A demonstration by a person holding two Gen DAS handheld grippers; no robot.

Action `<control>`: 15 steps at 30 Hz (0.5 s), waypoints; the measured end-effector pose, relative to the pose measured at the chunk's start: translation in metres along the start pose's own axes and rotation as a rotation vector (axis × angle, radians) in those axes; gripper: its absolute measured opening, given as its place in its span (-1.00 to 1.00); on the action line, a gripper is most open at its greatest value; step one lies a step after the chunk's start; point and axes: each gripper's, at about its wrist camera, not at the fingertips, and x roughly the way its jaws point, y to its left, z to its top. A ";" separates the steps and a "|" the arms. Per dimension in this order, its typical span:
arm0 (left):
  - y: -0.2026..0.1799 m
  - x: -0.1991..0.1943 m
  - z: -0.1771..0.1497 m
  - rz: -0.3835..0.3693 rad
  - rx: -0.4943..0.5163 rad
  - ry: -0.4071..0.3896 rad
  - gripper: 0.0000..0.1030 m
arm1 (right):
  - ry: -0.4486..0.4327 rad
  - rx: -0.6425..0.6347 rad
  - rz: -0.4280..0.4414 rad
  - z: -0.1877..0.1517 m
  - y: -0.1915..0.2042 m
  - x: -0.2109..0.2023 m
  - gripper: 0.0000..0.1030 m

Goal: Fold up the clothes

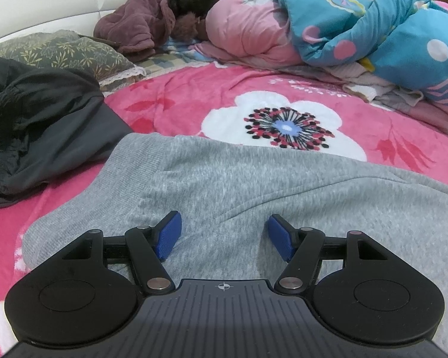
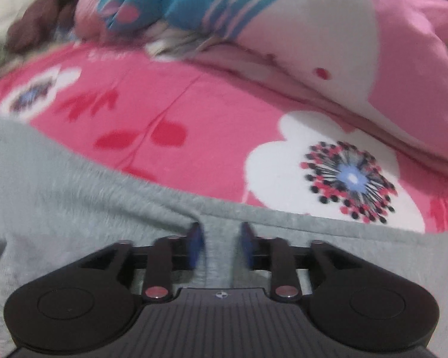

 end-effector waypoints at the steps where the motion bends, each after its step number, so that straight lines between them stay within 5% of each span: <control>1: 0.000 0.000 0.000 -0.002 -0.002 -0.001 0.27 | -0.015 0.032 0.016 0.002 -0.005 -0.006 -0.21; 7: 0.002 -0.001 0.000 -0.012 -0.010 -0.003 0.27 | -0.064 0.038 0.042 0.012 -0.002 -0.021 -0.16; 11: 0.003 -0.001 0.000 -0.017 -0.012 -0.003 0.27 | -0.012 -0.017 0.000 0.015 0.009 0.002 -0.38; 15: 0.004 -0.001 0.001 -0.026 -0.024 -0.001 0.27 | -0.018 0.032 -0.019 0.016 0.007 0.010 -0.39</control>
